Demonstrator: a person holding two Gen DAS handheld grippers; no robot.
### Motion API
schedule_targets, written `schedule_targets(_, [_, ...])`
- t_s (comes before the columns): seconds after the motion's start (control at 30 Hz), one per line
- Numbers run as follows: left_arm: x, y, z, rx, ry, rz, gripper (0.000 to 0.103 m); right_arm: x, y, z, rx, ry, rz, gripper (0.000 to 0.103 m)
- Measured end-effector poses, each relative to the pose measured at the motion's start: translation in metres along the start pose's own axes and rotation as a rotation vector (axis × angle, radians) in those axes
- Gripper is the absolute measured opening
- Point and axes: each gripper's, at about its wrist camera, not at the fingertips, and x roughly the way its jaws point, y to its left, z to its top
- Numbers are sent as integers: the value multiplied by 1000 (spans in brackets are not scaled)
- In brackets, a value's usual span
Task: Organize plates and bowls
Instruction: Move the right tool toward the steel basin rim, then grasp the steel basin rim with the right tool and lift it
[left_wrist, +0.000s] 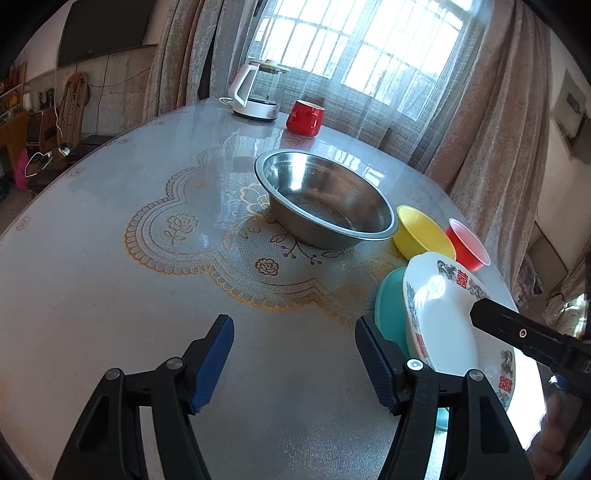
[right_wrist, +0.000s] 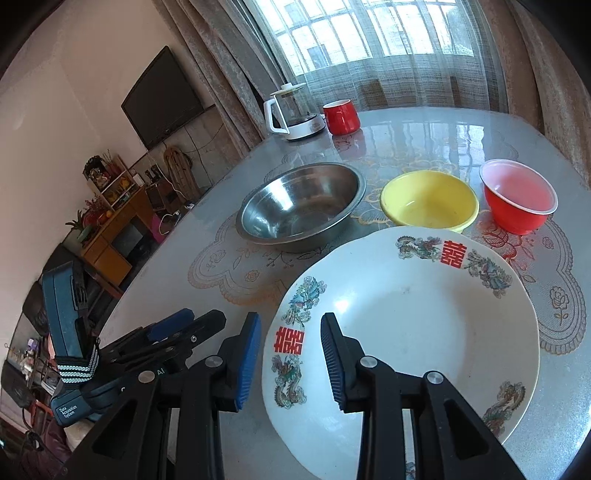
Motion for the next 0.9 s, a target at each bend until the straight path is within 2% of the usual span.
schedule_targets(0.23, [7, 7, 33, 9, -21, 53, 67, 21, -4, 33, 46, 0, -9, 34])
schedule_targets(0.47, [17, 17, 63, -14, -67, 7, 64, 52, -23, 56, 151, 29, -21, 34])
schedule_targets(0.6, [32, 19, 80, -7, -60, 14, 63, 66, -29, 63, 175, 35, -33, 34])
schedule_targets(0.7, [48, 22, 91, -15, -39, 14, 59, 75, -31, 69, 177, 43, -47, 34])
schedule_targets(0.83, [68, 27, 100, -46, -13, 30, 41, 88, -35, 74, 178, 65, -71, 34])
schedule_targets(0.9, [75, 27, 103, -54, -1, 32, 38, 94, -34, 76, 165, 75, -79, 34])
